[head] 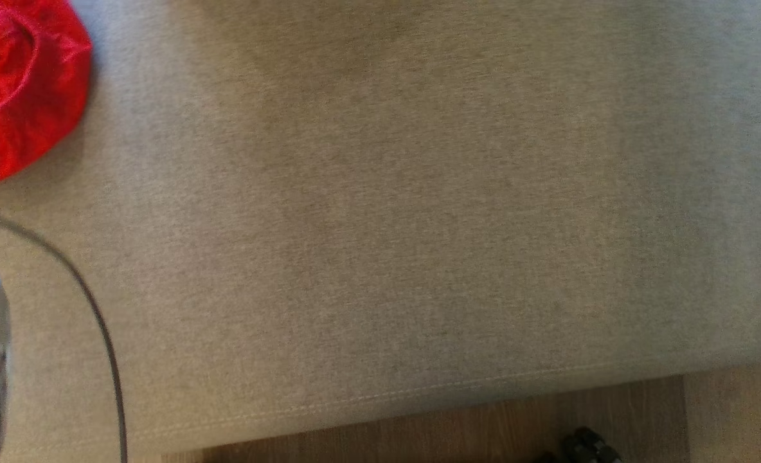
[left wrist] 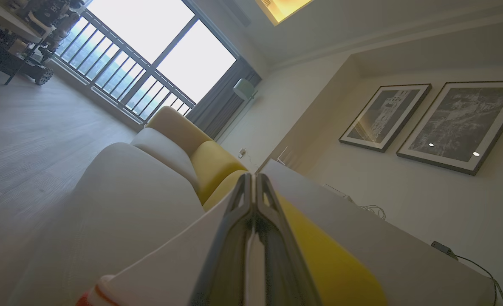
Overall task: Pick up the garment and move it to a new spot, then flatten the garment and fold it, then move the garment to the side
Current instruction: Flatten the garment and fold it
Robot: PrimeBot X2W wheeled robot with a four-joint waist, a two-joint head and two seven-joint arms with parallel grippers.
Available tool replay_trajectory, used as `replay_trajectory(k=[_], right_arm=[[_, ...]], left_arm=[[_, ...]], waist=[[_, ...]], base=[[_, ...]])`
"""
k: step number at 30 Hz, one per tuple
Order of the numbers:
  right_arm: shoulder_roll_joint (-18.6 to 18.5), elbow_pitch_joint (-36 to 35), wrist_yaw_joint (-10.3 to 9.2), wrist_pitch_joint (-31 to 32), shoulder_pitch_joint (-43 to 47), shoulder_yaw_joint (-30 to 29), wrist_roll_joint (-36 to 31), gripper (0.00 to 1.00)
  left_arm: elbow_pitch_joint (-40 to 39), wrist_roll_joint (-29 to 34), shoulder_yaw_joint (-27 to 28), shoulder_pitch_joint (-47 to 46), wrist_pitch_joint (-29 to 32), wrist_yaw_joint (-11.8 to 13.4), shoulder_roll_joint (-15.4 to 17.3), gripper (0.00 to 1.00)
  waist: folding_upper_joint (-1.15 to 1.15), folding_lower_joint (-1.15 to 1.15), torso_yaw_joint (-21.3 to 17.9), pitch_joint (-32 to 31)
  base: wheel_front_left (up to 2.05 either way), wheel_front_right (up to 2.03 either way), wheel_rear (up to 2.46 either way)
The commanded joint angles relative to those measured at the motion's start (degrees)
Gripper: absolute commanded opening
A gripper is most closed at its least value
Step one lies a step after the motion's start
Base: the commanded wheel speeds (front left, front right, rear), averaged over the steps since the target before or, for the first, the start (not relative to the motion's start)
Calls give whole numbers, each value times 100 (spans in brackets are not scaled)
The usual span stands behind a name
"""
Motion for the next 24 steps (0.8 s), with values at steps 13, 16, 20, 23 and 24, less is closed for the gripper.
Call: replay_trajectory(k=[13, 16, 20, 23, 24], right_arm=[[-665, -396, 0, 283, 2164, 552, 756, 0], [-837, -628, 0, 336, 3207, 593, 900, 0], [-991, -884, 0, 169, 4612, 432, 921, 0], [-932, -1157, 0, 56, 5594, 289, 819, 0], [-906, -1276, 0, 60, 5890, 299, 708, 0]], left_arm=[[-992, -927, -230, 3237, -27, -38, 457, 0], [-1199, -1065, -226, 4367, -27, -11, 476, 0], [-1563, -1147, -321, 5686, -25, 149, 396, 0], [-1808, -1157, -343, 6425, -26, 271, 328, 0], [-1876, -1119, -305, 6641, -26, 318, 321, 0]], waist=[[0, -2, 231, -833], [0, -2, 242, -1186], [0, -2, 322, -1550], [0, -2, 371, -1793], [0, -2, 362, -1855]], base=[[0, 0, 0], [0, 0, 0], [0, 0, 0], [0, 0, 0], [0, 0, 0]])
